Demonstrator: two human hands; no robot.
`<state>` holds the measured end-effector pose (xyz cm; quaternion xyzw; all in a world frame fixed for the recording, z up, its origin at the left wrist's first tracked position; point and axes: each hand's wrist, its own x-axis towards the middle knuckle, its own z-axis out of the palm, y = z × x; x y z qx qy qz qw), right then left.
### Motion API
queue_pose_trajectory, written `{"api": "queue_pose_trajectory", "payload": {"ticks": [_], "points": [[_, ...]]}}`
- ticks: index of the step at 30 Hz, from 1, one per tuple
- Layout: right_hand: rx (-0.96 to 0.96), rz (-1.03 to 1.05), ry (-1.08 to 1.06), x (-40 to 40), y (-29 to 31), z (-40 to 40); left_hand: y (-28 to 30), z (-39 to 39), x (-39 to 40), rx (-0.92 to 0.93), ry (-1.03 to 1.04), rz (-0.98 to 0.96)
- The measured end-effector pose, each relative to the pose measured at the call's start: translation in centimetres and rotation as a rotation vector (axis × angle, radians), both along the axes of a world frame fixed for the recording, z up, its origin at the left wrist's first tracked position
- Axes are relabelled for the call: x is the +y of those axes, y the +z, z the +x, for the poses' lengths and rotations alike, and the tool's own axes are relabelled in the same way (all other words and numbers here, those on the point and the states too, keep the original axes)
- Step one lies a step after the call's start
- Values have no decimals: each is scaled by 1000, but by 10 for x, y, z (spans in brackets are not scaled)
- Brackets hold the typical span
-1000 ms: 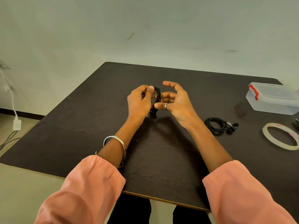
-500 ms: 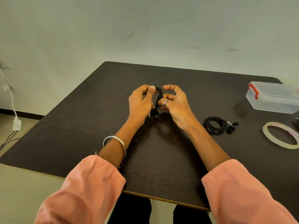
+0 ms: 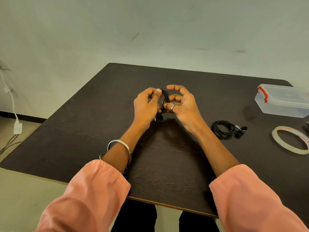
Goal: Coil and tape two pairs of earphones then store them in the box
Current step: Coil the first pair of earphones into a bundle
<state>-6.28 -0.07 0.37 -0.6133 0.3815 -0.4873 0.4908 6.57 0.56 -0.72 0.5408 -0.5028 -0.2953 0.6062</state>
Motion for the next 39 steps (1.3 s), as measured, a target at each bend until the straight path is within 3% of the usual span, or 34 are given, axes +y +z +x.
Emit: {"api": "queue_pose_trajectory", "payload": {"ticks": [9, 16, 22, 25, 32, 34, 39], "points": [[35, -6, -66, -1, -6, 2, 0, -3, 2, -5, -62, 22], [192, -236, -125, 2, -5, 2, -4, -1, -3, 162, -143, 112], [184, -342, -102, 2, -6, 3, -3, 0, -2, 127, -161, 97], [142, -275, -84, 3, -6, 3, -4, 0, -2, 32, -133, 71], [-148, 129, -222, 5, -1, 8, -2, -4, 0, -521, 18, -112], [-60, 49, -294, 3, -5, 9, -2, -4, 0, -560, 16, -117], [645, -720, -414, -7, -11, -4, -4, -3, -2, -376, -15, 46]]}}
